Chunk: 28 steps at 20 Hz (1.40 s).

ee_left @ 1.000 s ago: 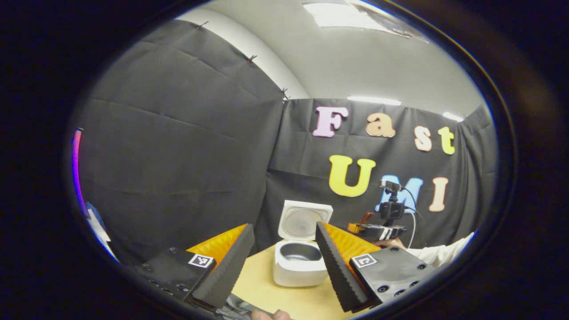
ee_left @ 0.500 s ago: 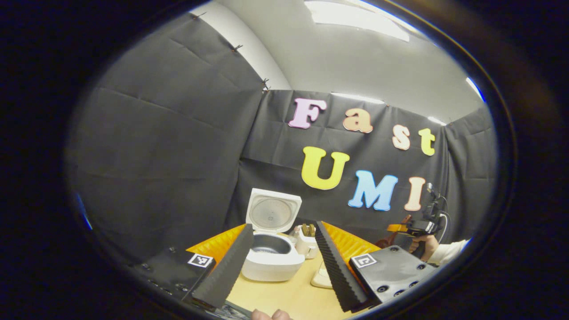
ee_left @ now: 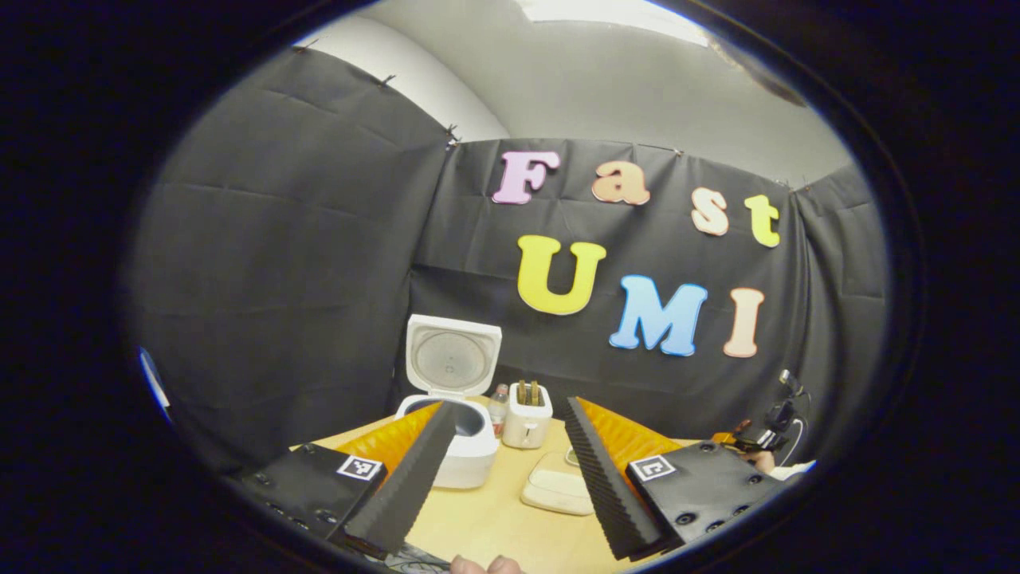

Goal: Close the left gripper, press the button to open the rice cooker; take a wooden spoon from the chopstick holder with the right hand, scoop a spoonful of rice and pour it into the rice cooker, then put the wooden spoon back into the chopstick holder.

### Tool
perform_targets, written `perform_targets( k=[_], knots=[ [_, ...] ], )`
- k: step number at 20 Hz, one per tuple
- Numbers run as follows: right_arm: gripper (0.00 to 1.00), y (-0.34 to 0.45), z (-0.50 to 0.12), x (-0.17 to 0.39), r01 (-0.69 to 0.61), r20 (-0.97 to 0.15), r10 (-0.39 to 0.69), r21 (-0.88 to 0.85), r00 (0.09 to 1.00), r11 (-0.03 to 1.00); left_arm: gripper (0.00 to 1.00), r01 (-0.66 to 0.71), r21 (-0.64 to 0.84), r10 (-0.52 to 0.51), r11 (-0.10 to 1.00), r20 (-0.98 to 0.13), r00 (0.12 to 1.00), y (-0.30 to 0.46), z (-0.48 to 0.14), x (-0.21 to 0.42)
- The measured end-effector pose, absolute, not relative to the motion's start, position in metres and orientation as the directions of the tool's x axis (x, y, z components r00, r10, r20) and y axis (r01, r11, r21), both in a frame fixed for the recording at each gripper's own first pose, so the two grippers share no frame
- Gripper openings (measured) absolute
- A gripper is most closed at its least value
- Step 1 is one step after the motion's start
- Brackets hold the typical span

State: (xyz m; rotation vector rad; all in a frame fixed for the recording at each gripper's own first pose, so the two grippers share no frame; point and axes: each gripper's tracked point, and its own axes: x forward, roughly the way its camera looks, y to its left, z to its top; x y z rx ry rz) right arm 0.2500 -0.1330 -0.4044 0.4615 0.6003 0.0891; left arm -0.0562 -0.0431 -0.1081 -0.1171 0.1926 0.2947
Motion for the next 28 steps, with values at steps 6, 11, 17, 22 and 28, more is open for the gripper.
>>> perform_targets(
  k=[6,11,17,22,28],
  knots=[
    [0.14,-0.133,-0.474,0.244,0.094,-0.607,0.226,0.449,0.762,0.889,0.93,-0.305,-0.033,0.289,0.952,-0.242,0.926,-0.061,-0.108,-0.042],
    [0.14,-0.136,-0.502,0.237,0.139,-0.643,0.213,0.451,0.736,0.882,1.00,-0.308,-0.027,0.292,0.951,-0.251,0.923,-0.065,-0.111,-0.032],
    [0.35,-0.148,-0.499,0.223,0.185,-0.646,0.252,0.529,0.721,0.828,0.93,-0.293,-0.041,0.275,0.955,-0.240,0.931,-0.075,-0.103,-0.021],
    [0.62,-0.185,-0.465,0.219,0.199,-0.558,0.122,0.480,0.821,0.855,0.93,-0.258,-0.058,0.239,0.965,-0.224,0.945,-0.077,-0.104,-0.009],
    [0.98,-0.185,-0.383,0.191,0.040,-0.410,0.105,0.328,0.906,0.944,0.94,-0.238,-0.090,0.220,0.967,-0.175,0.960,-0.060,-0.093,0.002]
  ],
)
